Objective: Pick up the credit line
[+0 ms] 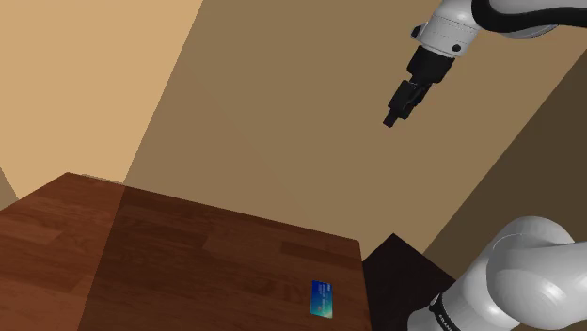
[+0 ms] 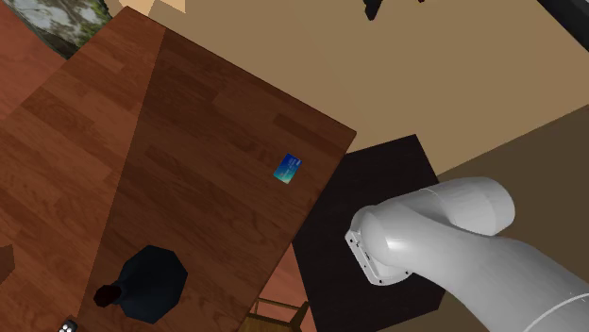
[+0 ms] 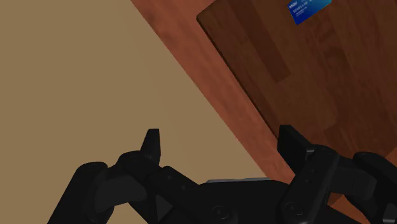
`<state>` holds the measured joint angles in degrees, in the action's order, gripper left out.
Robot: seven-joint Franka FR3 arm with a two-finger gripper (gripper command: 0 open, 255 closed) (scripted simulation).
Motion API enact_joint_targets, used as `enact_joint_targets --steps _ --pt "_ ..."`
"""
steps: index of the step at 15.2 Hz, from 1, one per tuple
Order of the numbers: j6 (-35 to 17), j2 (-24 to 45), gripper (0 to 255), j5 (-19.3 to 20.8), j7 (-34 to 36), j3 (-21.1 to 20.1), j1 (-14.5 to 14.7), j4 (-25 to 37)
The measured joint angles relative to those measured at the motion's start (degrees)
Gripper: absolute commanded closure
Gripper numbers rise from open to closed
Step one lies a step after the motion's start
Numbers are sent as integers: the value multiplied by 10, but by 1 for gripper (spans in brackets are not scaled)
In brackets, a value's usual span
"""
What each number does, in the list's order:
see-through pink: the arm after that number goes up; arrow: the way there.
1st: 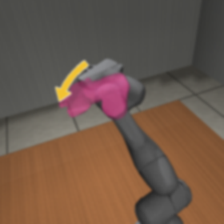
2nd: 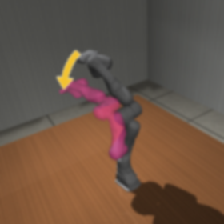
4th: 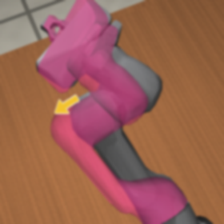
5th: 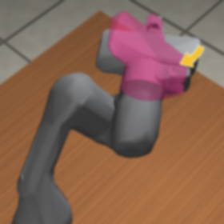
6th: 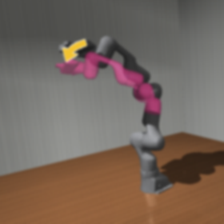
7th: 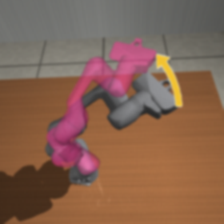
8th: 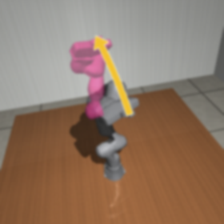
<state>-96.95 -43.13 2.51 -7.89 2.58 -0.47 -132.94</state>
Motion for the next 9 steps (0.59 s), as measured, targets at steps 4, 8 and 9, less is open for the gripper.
enact_joint_targets --steps 4,8,9 --pt "-16 -22 0 -9 35 -12 -7 -47" --pt "-38 -55 0 -35 108 -43 -14 -118" --pt "-44 -69 0 -43 127 -52 -14 -142"
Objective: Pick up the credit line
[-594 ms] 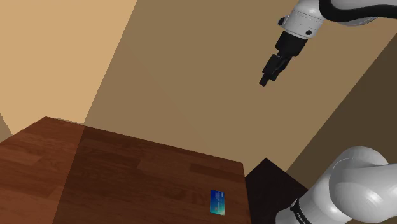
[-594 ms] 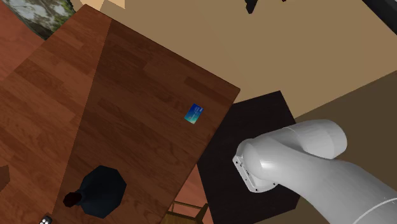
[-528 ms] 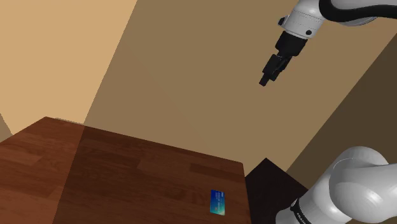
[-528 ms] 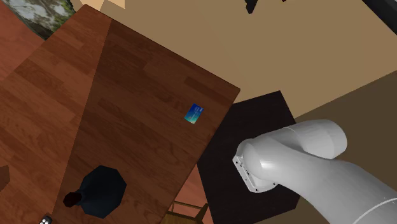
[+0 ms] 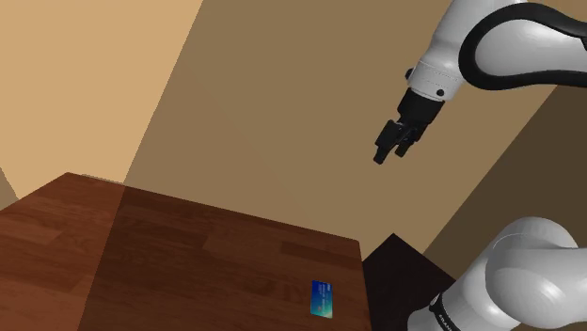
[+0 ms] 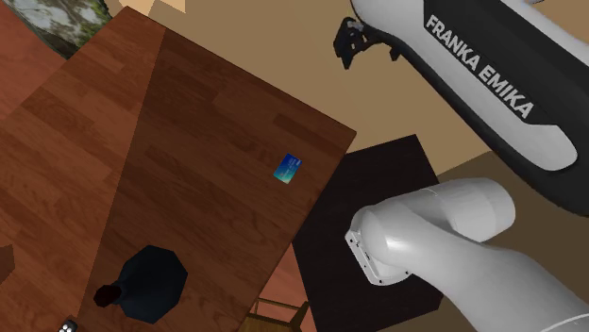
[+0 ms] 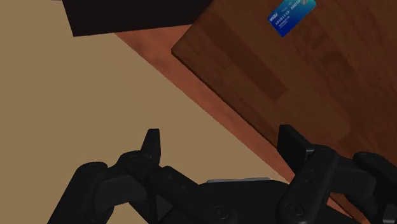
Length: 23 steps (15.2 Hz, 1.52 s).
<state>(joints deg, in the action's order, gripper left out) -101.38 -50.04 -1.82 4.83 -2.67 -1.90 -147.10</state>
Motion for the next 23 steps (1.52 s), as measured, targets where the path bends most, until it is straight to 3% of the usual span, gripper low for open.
enact_joint_targets --steps 5,12,19,23 --pt "-31 -34 0 -47 95 -47 1 -83" --pt "-90 -61 0 -141 235 -128 29 -188" --pt "-189 -10 0 -269 383 -232 85 -250" --pt "-280 83 0 -350 462 -302 109 -249"
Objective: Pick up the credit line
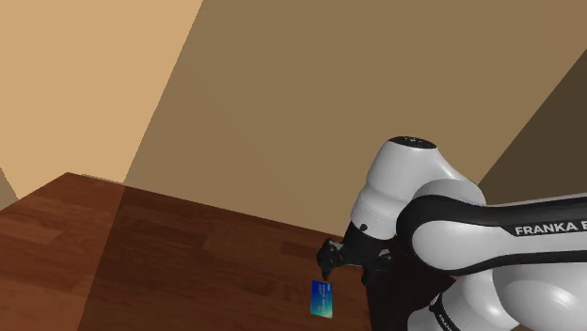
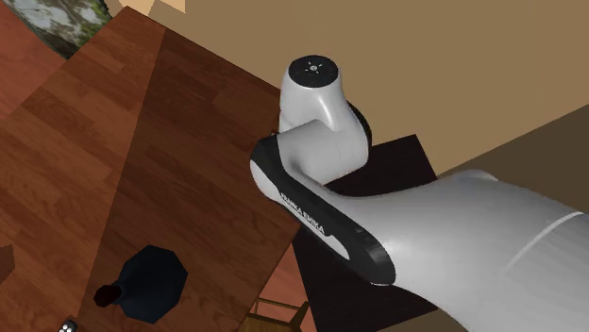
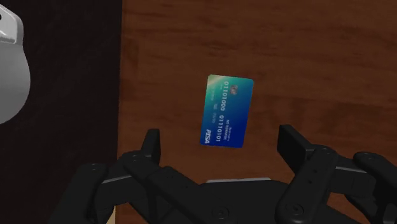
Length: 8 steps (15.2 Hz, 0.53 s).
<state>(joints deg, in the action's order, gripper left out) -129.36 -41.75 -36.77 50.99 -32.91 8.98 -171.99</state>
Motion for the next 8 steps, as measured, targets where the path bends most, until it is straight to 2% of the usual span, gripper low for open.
enact_joint_targets --steps 4,8 --pt "-107 117 0 -70 65 -67 5 14" --pt "-187 200 0 -97 74 -100 -1 21"
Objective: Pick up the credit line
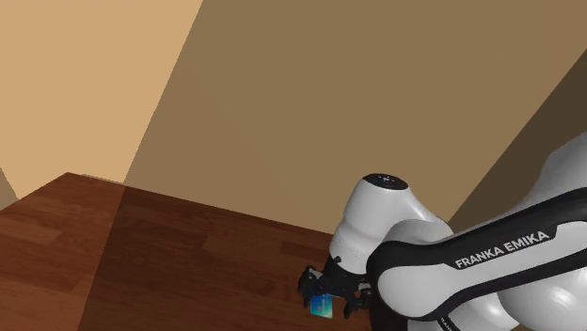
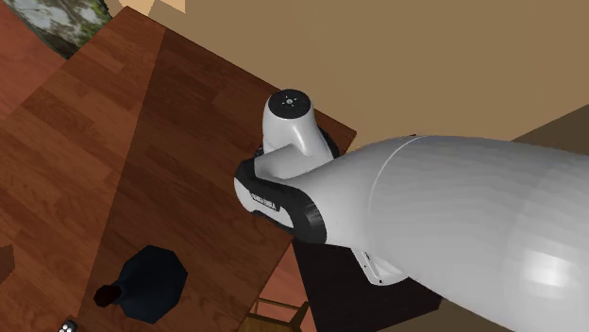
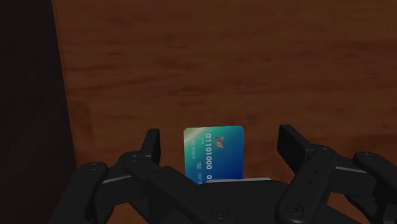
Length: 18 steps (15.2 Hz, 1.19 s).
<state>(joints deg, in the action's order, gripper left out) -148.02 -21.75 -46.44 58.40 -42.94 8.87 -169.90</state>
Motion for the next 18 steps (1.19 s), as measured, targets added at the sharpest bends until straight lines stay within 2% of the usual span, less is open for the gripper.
enact_joint_targets --steps 5,6,16,18 --pt "-70 71 0 -10 -13 -15 -11 1" --pt "-73 74 255 -10 -13 -16 -11 1" --pt "-75 76 255 -9 -12 -17 -12 2" --pt "-56 56 255 -7 -9 -13 -9 1"
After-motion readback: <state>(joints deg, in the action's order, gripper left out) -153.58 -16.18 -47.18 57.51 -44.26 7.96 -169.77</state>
